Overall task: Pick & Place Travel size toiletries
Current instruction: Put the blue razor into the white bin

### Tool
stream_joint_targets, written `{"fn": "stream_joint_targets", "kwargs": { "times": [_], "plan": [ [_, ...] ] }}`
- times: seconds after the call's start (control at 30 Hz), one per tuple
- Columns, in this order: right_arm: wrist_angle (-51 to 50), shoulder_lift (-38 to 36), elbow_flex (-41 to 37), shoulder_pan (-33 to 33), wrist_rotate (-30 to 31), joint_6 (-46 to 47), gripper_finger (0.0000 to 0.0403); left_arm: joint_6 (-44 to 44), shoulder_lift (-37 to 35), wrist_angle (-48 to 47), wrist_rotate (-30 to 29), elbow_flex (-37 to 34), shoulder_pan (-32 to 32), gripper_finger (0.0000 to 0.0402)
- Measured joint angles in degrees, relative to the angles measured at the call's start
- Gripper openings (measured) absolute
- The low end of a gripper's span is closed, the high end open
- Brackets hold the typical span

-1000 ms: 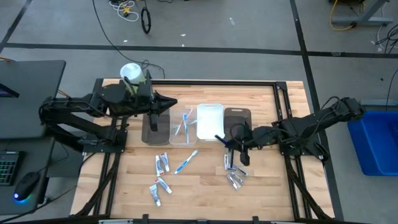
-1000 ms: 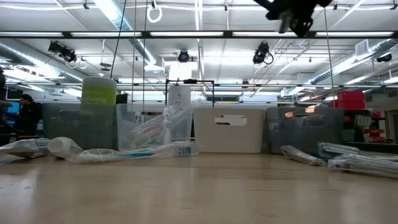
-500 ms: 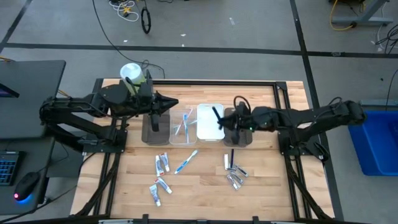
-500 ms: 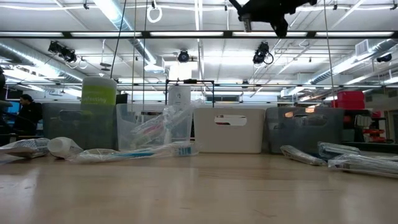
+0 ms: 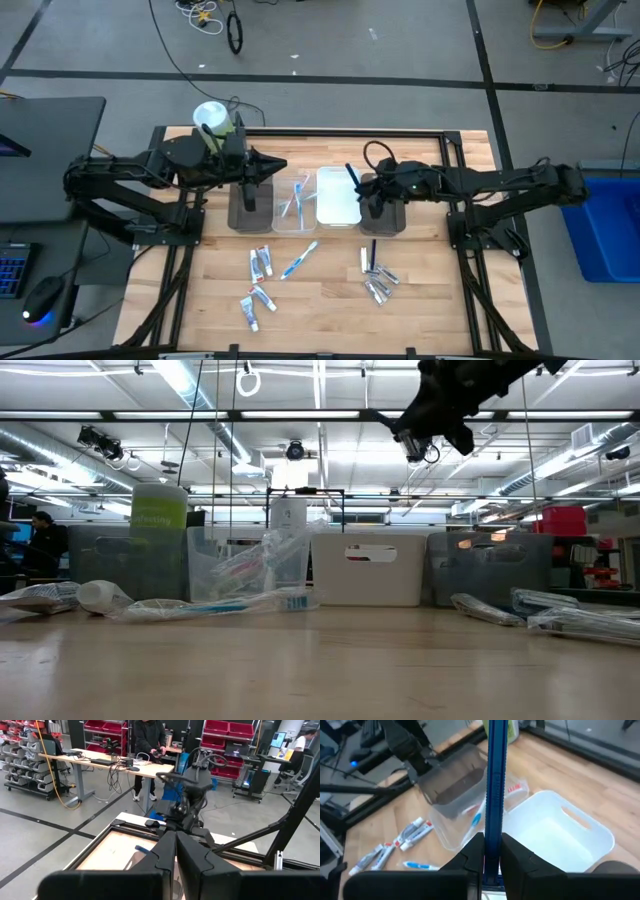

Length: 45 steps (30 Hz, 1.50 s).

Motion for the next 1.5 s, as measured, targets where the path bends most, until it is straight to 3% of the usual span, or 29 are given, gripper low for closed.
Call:
{"fn": "stream_joint_targets", "kwargs": {
  "times": [0.27,1.5],
  "plan": [
    [3.1,6.5,0.0,-1.8,-6.2,-1.4,0.0047,0.0,0.0,0.0,0.0,0.0,0.0,0.0022],
    [2.5,10.3,0.0,-5.1,-6.0,-4.5,0.0048,0.0,0.0,-0.1,-0.1,0.0,0.0,0.0022]
  ]
}}
